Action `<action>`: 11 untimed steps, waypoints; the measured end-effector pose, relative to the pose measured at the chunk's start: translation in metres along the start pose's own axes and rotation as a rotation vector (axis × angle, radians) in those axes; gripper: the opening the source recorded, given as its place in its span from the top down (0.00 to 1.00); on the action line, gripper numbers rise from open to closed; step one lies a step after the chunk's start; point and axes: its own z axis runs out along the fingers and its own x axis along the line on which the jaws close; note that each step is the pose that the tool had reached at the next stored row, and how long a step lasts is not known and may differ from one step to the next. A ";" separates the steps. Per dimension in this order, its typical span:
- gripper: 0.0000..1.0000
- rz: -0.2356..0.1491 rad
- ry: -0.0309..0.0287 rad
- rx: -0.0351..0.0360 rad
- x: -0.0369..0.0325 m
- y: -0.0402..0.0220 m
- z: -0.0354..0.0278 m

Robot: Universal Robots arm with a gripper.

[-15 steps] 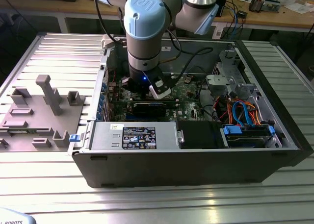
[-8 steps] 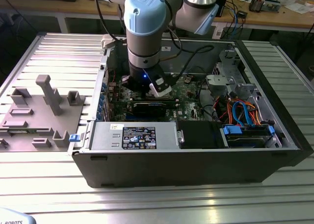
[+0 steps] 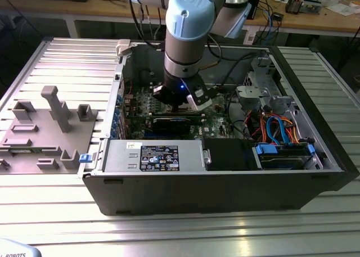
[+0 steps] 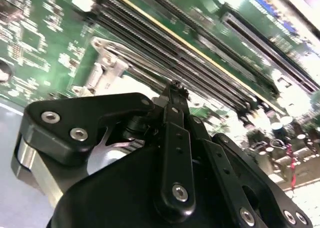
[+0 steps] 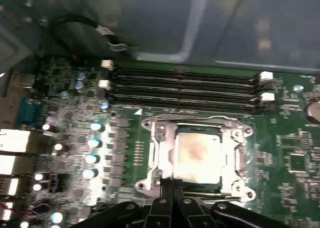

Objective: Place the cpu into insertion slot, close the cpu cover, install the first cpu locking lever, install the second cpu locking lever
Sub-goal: 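Install the second cpu locking lever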

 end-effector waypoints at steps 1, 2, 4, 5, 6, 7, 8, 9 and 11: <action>0.89 0.001 0.0032 0.0042 -0.0043 0.0014 0.0003; 0.89 0.001 0.0051 0.0121 -0.0069 0.0037 0.0008; 0.89 0.002 0.0085 0.0552 -0.0099 0.0117 0.0028; 0.89 0.003 0.0094 0.0697 -0.0106 0.0141 0.0034; 0.89 0.003 0.0104 0.0833 -0.0112 0.0166 0.0039; 0.89 0.003 0.0113 0.0966 -0.0117 0.0191 0.0044; 0.89 0.004 0.0124 0.1103 -0.0121 0.0214 0.0047; 0.89 0.004 0.0133 0.1237 -0.0123 0.0233 0.0046; 0.89 0.005 0.0154 0.1524 -0.0128 0.0282 0.0032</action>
